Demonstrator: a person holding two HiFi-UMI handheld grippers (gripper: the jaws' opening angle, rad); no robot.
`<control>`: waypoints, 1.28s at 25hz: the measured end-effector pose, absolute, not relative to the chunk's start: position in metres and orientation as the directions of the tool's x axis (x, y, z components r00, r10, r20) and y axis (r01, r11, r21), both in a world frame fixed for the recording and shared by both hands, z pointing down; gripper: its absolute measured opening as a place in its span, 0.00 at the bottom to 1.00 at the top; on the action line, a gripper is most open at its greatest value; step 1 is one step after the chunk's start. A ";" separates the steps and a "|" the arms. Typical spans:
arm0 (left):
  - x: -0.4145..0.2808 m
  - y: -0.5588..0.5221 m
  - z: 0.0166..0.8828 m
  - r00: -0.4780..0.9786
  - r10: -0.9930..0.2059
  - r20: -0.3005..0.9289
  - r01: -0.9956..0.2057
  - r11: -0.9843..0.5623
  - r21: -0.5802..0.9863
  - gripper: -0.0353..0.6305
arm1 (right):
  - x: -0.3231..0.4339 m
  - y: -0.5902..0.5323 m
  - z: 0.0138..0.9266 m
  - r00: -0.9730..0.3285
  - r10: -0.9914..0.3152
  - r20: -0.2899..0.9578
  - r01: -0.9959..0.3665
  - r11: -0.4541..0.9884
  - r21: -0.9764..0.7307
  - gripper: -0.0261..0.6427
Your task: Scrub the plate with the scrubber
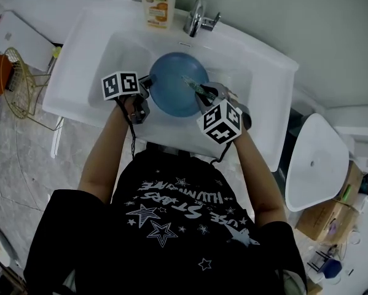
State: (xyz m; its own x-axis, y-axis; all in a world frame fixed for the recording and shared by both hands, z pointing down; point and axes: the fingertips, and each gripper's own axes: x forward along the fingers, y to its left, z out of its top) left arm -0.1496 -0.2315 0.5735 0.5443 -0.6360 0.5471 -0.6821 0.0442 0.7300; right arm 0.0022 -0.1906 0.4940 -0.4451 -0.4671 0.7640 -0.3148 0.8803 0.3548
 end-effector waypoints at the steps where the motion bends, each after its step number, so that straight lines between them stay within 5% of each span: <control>1: -0.147 -0.231 0.578 0.550 -0.624 0.555 -0.685 0.044 0.728 0.16 | 0.008 -0.193 0.495 -0.438 -0.474 0.764 -0.329 0.875 0.354 0.21; 25: -0.154 -0.230 0.679 0.438 -0.419 0.796 -0.840 0.125 0.528 0.09 | 0.057 -0.195 0.532 -0.428 -0.432 0.794 -0.454 0.862 0.225 0.21; 29: -0.154 -0.226 0.686 0.381 -0.384 0.841 -0.874 0.147 0.463 0.13 | 0.063 -0.197 0.530 -0.455 -0.428 0.781 -0.440 0.871 0.221 0.21; 32: -0.150 -0.224 0.687 0.361 -0.387 0.849 -0.875 0.174 0.452 0.29 | 0.071 -0.196 0.528 -0.477 -0.420 0.772 -0.416 0.882 0.223 0.21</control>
State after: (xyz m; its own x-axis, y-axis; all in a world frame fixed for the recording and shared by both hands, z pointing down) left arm -0.1499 -0.2239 0.6870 0.3610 -0.3869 0.8485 -0.8751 0.1740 0.4516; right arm 0.0707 -0.1955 0.5281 -0.4770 -0.4203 0.7719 -0.4163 0.8815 0.2227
